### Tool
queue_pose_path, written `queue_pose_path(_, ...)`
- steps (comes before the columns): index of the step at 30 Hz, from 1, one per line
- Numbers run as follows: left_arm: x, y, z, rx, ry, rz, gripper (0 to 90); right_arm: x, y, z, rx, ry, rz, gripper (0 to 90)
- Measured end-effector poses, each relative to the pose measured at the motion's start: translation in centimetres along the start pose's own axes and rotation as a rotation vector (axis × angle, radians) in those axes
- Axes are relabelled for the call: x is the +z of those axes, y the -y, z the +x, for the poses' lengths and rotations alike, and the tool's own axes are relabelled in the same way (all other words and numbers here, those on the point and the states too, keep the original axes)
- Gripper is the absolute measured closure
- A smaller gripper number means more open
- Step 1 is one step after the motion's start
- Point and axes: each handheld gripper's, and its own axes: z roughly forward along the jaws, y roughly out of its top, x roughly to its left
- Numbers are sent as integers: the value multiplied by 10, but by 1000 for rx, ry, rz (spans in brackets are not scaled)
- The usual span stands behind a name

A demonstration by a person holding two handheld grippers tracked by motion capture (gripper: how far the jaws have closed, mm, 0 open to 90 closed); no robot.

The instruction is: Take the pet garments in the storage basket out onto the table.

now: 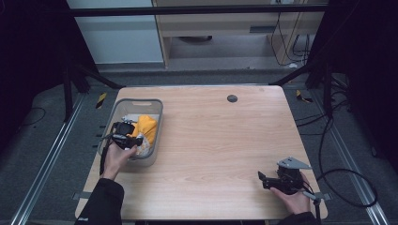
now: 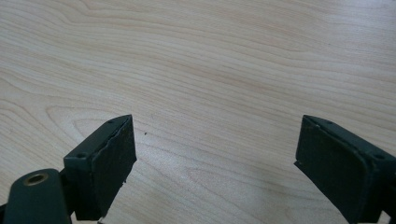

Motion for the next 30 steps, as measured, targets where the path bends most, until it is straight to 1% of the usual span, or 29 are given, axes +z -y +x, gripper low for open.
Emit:
queue_pose_path(2,-1,0,1,-4,-3,-3,803,0,0,0,0,0,-1,120)
queue_pose_path(5,-6,0,2,-13,-9,-21,809,0,0,0,3,0,0,120)
queue_pose_path(9,-17,-1,5,-26,-16,-55,814,0,0,0,1,1,0,120)
queue_pose_path(10,-19,-2,6,-23,-18,-57,814,0,0,0,2,-1,2,120)
queue_pose_path(13,-27,-4,8,-38,-20,-78,816,-1,0,1,6,-3,2,120)
queue_pose_path(14,-29,-5,9,-35,-20,-85,817,0,0,0,2,0,0,120)
queue_pose_path(16,-34,-6,9,-36,-19,-96,817,-1,0,0,11,-5,1,120)
queue_pose_path(17,-35,-7,9,-33,-18,-100,818,0,0,0,3,-2,-1,120)
queue_pose_path(22,-47,-10,7,-21,-15,-124,818,0,0,0,-1,2,0,120)
queue_pose_path(27,-64,-14,5,-8,-19,-153,819,-1,0,0,5,2,-2,120)
queue_pose_path(30,-72,-16,4,3,-17,-166,819,0,0,0,1,-1,0,120)
